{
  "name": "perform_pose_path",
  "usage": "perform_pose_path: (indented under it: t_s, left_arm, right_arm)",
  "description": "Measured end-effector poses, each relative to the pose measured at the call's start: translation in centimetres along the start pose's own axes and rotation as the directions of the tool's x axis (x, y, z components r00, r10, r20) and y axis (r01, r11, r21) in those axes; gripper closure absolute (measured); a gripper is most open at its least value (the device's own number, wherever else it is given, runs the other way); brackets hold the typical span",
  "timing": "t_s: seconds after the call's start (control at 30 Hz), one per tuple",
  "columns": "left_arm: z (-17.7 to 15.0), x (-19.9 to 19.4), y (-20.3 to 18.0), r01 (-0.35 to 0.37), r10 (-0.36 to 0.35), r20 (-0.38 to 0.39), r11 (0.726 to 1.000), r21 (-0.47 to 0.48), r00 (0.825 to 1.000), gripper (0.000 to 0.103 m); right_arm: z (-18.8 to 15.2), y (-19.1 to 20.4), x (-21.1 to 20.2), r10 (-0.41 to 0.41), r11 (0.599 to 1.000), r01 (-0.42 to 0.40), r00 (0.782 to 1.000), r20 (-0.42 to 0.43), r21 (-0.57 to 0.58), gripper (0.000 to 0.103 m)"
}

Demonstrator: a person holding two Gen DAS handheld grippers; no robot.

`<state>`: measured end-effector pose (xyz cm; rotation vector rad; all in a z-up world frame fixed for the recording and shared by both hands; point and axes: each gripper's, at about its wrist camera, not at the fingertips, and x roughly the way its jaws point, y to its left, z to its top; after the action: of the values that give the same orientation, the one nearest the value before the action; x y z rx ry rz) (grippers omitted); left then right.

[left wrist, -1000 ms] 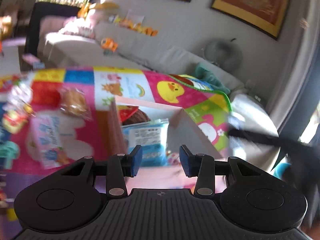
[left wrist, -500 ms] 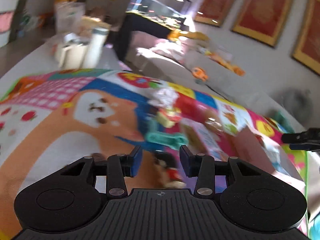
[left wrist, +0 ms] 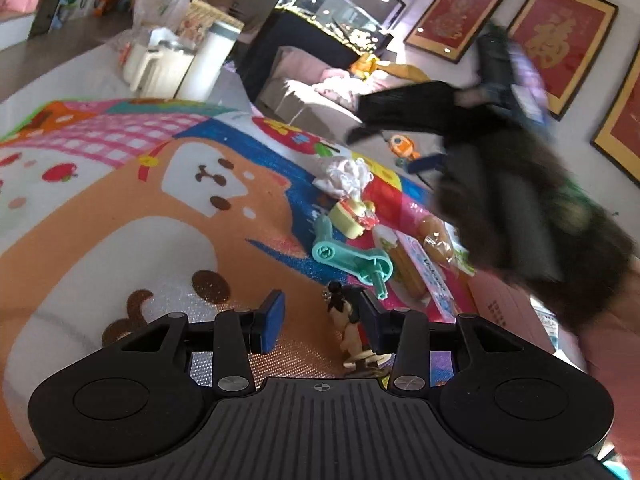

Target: Organize objects

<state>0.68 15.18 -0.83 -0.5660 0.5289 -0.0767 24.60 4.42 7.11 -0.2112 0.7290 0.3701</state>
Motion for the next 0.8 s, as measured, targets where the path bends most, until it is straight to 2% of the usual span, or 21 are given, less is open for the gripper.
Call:
perform_pose_path:
  t_s: [0.07, 0.1, 0.13, 0.2, 0.33, 0.47, 0.5, 0.53, 0.6, 0.67, 0.73, 0.8]
  left_arm:
    - [0.1, 0.0, 0.1, 0.009, -0.009, 0.000, 1.000, -0.009, 1.000, 0.058]
    - [0.1, 0.0, 0.2, 0.016, -0.016, -0.005, 1.000, -0.012, 1.000, 0.058]
    - [0.1, 0.1, 0.3, 0.021, -0.022, -0.009, 1.000, -0.017, 1.000, 0.058]
    - [0.1, 0.0, 0.5, 0.033, -0.034, -0.015, 0.999, -0.036, 0.999, 0.058]
    - [0.0, -0.1, 0.9, 0.065, -0.067, -0.027, 0.995, -0.079, 0.997, 0.058]
    - [-0.2, 0.0, 0.4, 0.088, -0.092, -0.050, 0.994, -0.071, 0.995, 0.058]
    - [-0.3, 0.0, 0.2, 0.095, -0.098, -0.055, 0.994, -0.063, 0.994, 0.058]
    - [-0.4, 0.0, 0.1, 0.099, -0.102, -0.060, 0.993, -0.056, 0.993, 0.058]
    - [-0.6, 0.1, -0.3, 0.110, -0.113, -0.071, 0.993, -0.039, 0.991, 0.058]
    - [-0.7, 0.2, -0.4, 0.116, -0.118, -0.072, 0.993, -0.031, 0.990, 0.058]
    - [-0.7, 0.2, -0.3, 0.129, -0.131, -0.070, 0.991, -0.033, 0.989, 0.058]
    - [-0.6, 0.3, -0.2, 0.141, -0.144, -0.065, 0.989, -0.042, 0.987, 0.058]
  right_arm:
    - [1.1, 0.0, 2.9, -0.010, 1.000, 0.011, 1.000, -0.026, 0.030, 0.020]
    - [1.4, -0.2, 4.2, -0.024, 0.999, 0.026, 0.999, -0.049, 0.042, 0.026]
    - [1.5, -0.2, 5.3, -0.026, 0.999, 0.029, 0.996, -0.081, 0.039, 0.049]
    - [0.9, -0.4, 6.5, -0.028, 1.000, 0.028, 0.988, -0.153, -0.004, 0.071]
    - [-2.5, -0.8, 3.5, 0.005, 0.996, -0.025, 0.975, -0.222, -0.087, 0.073]
    - [-7.1, -1.5, -2.8, 0.064, 0.968, -0.136, 0.945, -0.320, -0.210, 0.072]
    - [-7.5, -2.1, -4.3, 0.076, 0.965, -0.151, 0.944, -0.321, -0.216, 0.061]
    - [-7.3, -2.9, -5.4, 0.083, 0.968, -0.149, 0.950, -0.302, -0.204, 0.042]
    - [-5.6, -5.6, -6.7, 0.051, 0.990, -0.077, 0.978, -0.204, -0.122, 0.027]
    - [-3.6, -8.5, -5.9, -0.015, 1.000, 0.015, 0.989, -0.145, -0.006, 0.025]
    - [-1.9, -11.4, -3.3, -0.088, 0.987, 0.106, 0.985, -0.146, 0.117, 0.024]
    - [-1.2, -13.3, -0.3, -0.145, 0.966, 0.179, 0.973, -0.182, 0.187, 0.024]
